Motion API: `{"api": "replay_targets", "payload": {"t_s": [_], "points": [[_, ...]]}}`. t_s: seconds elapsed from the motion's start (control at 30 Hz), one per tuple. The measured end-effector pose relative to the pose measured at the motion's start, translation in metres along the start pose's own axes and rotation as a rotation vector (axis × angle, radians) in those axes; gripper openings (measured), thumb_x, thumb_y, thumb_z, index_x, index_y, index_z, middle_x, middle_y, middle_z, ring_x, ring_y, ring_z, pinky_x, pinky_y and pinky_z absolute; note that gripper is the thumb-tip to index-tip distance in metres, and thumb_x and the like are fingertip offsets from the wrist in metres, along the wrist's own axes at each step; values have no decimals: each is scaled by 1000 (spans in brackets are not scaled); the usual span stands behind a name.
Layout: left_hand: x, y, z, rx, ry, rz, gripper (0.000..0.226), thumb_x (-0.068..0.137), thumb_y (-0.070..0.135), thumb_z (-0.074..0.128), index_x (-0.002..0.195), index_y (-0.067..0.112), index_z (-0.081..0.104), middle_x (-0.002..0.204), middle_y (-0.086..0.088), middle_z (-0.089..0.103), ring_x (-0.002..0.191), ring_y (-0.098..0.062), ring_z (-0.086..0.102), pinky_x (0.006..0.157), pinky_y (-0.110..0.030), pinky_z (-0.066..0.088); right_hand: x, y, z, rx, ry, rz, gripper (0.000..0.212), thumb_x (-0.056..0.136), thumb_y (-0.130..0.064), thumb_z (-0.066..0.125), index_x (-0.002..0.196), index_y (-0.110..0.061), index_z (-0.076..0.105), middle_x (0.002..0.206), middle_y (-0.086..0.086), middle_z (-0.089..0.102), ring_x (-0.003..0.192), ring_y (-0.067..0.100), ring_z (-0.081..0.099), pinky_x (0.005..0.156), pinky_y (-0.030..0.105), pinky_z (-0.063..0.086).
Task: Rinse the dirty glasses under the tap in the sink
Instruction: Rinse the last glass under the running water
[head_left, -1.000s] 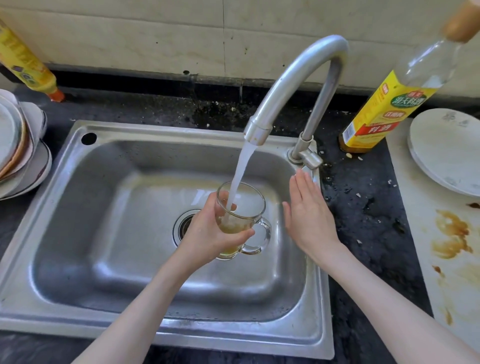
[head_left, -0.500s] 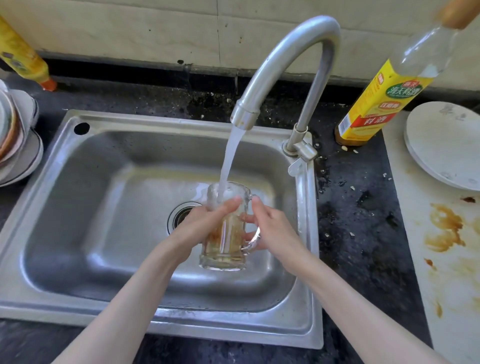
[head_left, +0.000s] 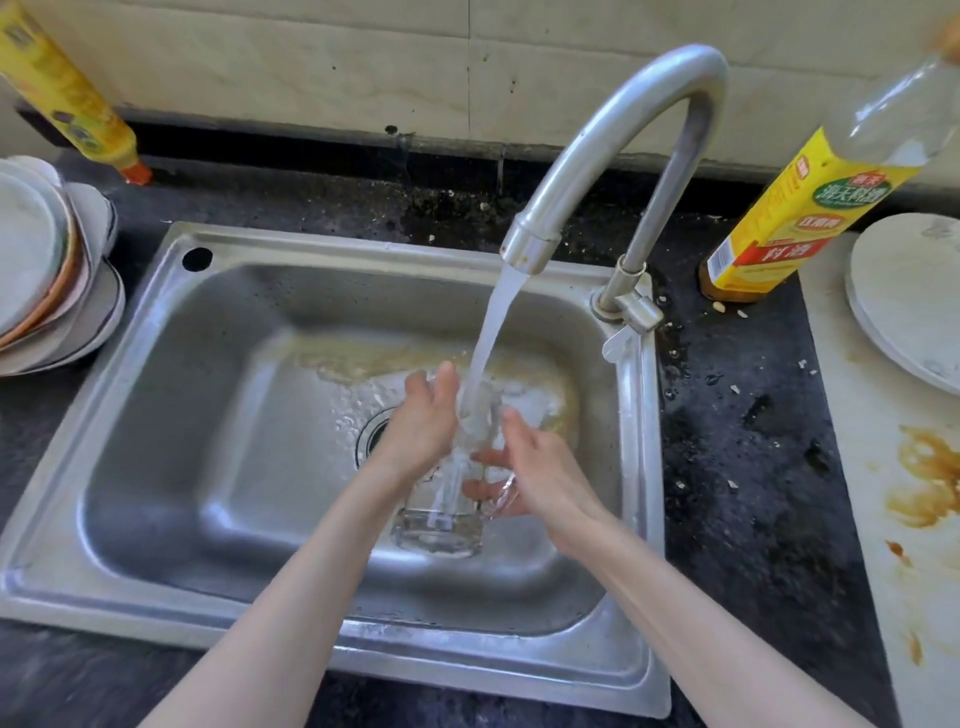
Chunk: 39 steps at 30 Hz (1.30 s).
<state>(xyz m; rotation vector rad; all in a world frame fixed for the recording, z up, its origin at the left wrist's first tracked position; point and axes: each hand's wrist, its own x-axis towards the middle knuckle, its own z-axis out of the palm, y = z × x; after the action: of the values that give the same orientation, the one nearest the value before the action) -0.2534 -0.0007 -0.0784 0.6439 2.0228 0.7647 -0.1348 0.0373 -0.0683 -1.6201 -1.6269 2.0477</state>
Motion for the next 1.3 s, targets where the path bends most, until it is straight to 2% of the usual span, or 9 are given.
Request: {"api": "replay_targets", "payload": {"t_s": [0.23,0.37,0.53,0.7,0.77,0.87,1.0,1.17,1.3], "points": [[-34,-18,17,108,-72,87,30,100,37,26,114,14,37,103,-5,55,96,-25,55,62,-26,27,21,6,-5,77,179,20,40,100,-40,30,112,-13,56,110,9,67,68,31,65,51,28,49],[-3,-11,11,62,38,-14,59,97,49,13,124,5,41,118,-17,56,105,-33,55,79,-32,40,6,13,4,-56,91,-33,53,98,-47,29,96,-6,63,101,15,70,74,33,70,73,50,55],[-16,-14,16,94,3,79,47,100,39,15,133,13,36,125,-3,48,117,-23,48,78,-23,30,17,11,3,58,211,-29,37,97,-46,33,75,-25,54,99,10,70,81,34,67,86,57,49],[-20,-24,21,-103,-2,104,59,92,56,15,104,12,52,91,-1,57,95,-30,60,77,-30,45,13,9,-1,-59,173,-89,41,97,-46,32,81,-21,60,100,8,70,77,32,69,85,54,50],[-2,-16,11,-185,31,21,90,79,74,8,117,8,55,116,-14,62,112,-31,57,97,-42,45,4,15,3,-50,119,-89,50,96,-50,32,80,-14,62,96,8,71,78,32,69,79,52,53],[10,-13,4,-137,27,23,85,85,67,3,141,12,37,148,-8,36,138,-19,32,114,-42,25,4,15,4,128,78,-63,37,100,-40,33,81,-22,58,98,2,71,67,23,69,57,35,55],[-17,-23,8,-247,-184,96,55,86,67,21,105,34,61,99,16,71,98,0,62,90,-23,48,17,-2,-12,222,156,-118,26,101,-36,32,105,-24,54,98,2,68,54,14,66,42,19,47],[-21,-17,8,-532,-230,92,61,85,68,33,117,25,62,106,-8,71,97,-28,68,86,-45,53,13,-2,-20,145,-45,-129,30,101,-36,31,105,-23,58,88,-7,71,57,14,68,49,24,50],[-26,-11,9,-628,-154,95,54,83,58,35,111,20,62,92,-8,74,78,-27,71,60,-33,58,18,10,2,80,147,-176,25,99,-42,32,95,-24,48,91,3,70,76,26,70,71,43,58]]}}
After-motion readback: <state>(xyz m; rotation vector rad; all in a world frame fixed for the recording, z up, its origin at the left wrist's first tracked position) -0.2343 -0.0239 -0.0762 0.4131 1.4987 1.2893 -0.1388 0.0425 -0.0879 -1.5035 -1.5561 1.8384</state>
